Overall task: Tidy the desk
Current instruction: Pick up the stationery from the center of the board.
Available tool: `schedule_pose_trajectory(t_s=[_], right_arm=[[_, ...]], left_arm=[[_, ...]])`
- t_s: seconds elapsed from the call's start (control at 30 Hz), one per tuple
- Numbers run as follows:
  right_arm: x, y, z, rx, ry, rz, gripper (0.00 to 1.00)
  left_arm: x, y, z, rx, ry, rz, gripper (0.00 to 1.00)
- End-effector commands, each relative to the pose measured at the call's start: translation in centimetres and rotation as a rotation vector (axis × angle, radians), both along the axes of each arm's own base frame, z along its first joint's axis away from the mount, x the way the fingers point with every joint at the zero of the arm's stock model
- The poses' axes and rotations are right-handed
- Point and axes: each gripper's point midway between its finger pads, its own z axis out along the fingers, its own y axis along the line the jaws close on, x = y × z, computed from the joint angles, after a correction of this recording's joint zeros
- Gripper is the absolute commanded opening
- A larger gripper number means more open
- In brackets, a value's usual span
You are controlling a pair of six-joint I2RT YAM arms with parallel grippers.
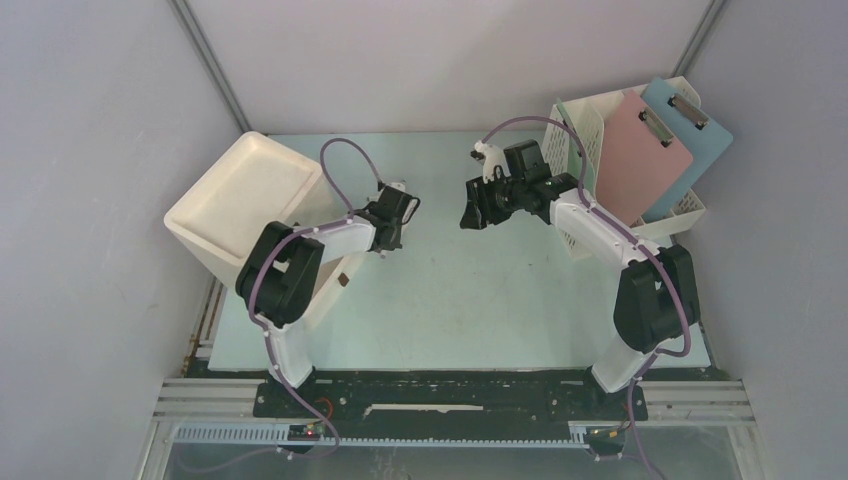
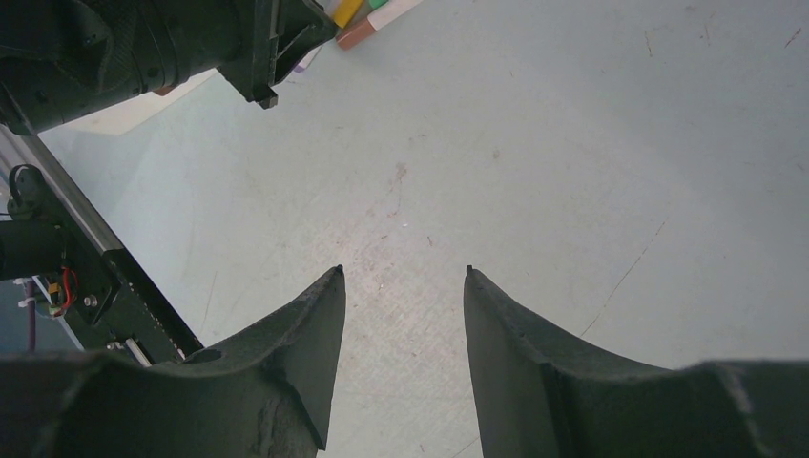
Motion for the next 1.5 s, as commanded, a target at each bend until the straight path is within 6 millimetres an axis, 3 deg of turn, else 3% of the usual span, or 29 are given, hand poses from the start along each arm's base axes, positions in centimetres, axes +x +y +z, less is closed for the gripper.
schedule_pose_trajectory(t_s=[0.0,0.77,1.07,1.47], right_arm=[[0.4,0.1,0.7,0.025,-0.013,-0.008,0.57],[0.1,0.3,1.4,0.045,-0.017,0.003,0.57],[0.0,0.4,1.3,0.049,-0.013,0.008,0.57],[0.0,0.4,1.4,0.051,-0.009,0.005,0.57]], left_arm=[[0.0,-0.8,1.4,-0.045,-0.012,-0.033,0.0],[-3.2,-1.6,11.3,-0.132,-0.234,-0.166,0.0],[-5.1,0.9,15.3,-0.111,-0.35,-0.162,0.0],[-7.1,6.1,16.0,0.038,-0.392,-0.041,0.0]])
